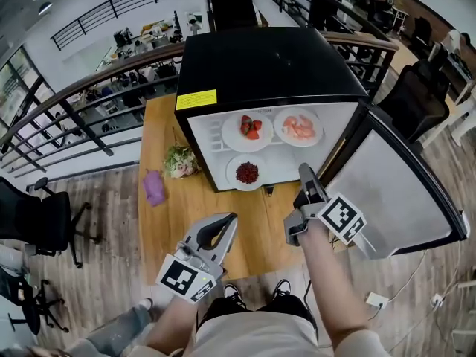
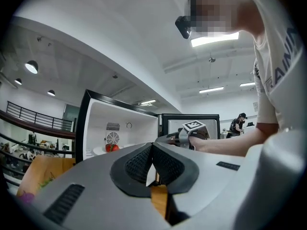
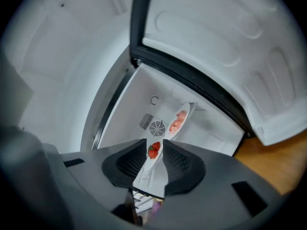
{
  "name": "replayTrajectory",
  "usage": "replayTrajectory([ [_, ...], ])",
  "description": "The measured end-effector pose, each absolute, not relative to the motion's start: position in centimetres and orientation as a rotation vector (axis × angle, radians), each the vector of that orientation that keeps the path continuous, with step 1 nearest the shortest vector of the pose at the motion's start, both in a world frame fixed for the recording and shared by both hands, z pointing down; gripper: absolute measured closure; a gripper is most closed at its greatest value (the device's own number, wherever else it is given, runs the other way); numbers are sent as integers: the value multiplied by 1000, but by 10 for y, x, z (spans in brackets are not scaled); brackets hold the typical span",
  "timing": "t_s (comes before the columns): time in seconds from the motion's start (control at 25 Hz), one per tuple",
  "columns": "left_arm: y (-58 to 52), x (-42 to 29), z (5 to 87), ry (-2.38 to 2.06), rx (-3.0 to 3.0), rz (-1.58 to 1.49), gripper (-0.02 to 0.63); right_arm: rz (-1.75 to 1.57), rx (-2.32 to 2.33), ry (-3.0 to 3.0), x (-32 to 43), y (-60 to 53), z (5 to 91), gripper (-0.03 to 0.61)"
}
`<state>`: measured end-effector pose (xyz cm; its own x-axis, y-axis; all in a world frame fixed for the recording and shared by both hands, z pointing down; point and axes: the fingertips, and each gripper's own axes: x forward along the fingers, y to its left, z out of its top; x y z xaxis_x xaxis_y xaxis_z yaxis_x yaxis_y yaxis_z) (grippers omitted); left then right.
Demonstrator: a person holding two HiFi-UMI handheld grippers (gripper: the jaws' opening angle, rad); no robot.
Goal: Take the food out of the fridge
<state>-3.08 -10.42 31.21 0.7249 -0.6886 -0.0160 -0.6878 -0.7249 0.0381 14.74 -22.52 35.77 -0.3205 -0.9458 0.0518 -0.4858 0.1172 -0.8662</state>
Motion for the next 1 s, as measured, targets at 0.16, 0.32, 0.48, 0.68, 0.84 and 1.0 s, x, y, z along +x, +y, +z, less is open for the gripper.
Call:
replayTrajectory([
  [0.16, -112, -35, 319, -1145, 2882, -27, 606, -1231, -1334, 1649, 154, -254, 371, 480],
  [0.32, -119, -43, 327, -1160, 2861, -12, 606, -1256, -1348, 1531, 162, -275, 384, 480],
  [0.48, -127, -50, 333, -1176, 2839, -7, 606, -1287, -1358, 1452, 168, -290, 402, 480],
  [0.68, -135, -55, 339, -1181, 2826, -2, 606, -1299, -1357, 1405, 171, -301, 412, 480],
  [0.84, -140, -55, 341, -1181, 2827, 5, 606, -1303, -1358, 1394, 172, -308, 415, 480],
  [1.0, -143, -55, 342, -1179, 2823, 6, 606, -1315, -1353, 1356, 177, -313, 421, 480],
])
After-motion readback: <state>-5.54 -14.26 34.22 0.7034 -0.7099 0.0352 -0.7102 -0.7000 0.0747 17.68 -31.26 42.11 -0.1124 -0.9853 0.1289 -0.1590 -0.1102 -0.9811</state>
